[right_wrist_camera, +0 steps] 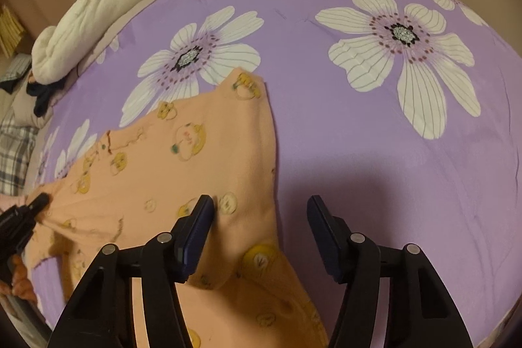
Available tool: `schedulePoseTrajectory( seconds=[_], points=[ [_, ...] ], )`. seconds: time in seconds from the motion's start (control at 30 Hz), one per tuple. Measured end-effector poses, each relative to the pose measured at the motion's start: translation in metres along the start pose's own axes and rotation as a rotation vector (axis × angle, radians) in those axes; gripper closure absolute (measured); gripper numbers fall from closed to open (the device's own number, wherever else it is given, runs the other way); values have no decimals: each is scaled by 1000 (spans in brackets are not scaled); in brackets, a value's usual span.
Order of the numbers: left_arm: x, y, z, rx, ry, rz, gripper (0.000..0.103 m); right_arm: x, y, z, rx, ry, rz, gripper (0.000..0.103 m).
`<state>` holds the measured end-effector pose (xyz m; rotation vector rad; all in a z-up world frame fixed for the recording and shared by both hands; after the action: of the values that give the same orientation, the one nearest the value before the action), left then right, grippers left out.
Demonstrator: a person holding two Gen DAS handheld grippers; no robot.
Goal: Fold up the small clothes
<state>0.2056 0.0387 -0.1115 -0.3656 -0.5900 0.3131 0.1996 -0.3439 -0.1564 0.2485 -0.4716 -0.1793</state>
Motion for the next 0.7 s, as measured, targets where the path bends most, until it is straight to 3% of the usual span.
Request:
schedulePoseTrajectory(
  seconds=[0.1, 0.27, 0.4, 0.5, 0.7],
  points=[
    [1, 8, 5, -6, -16, 4, 96, -2, -3, -2, 13, 5, -19, 41],
    [-6, 20, -12, 25, 34, 22, 95, 0, 1, -4, 1, -5, -9, 42],
    [-14, 28, -22, 60, 62, 4, 94, 2, 2, -11, -21, 0, -3, 69],
    [-19, 33, -25, 64, 75, -4, 94, 0, 5, -12, -18, -10, 15, 80],
    [-21, 39, -30, 74, 92, -3, 90, -1, 9, -14, -43, -13, 23, 81]
  ],
)
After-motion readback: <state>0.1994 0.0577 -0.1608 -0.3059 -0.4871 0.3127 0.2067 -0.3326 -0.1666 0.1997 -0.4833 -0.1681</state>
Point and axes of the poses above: each gripper's, at about its wrist camera, not at the fingertips, and z roughly against the way its jaws point, y to its left, x to its top, the point moved 2 cm from there along -z, roughly the way its jaws point, and after that the axes turned 3 degrees about y, right-handed, at the moved point
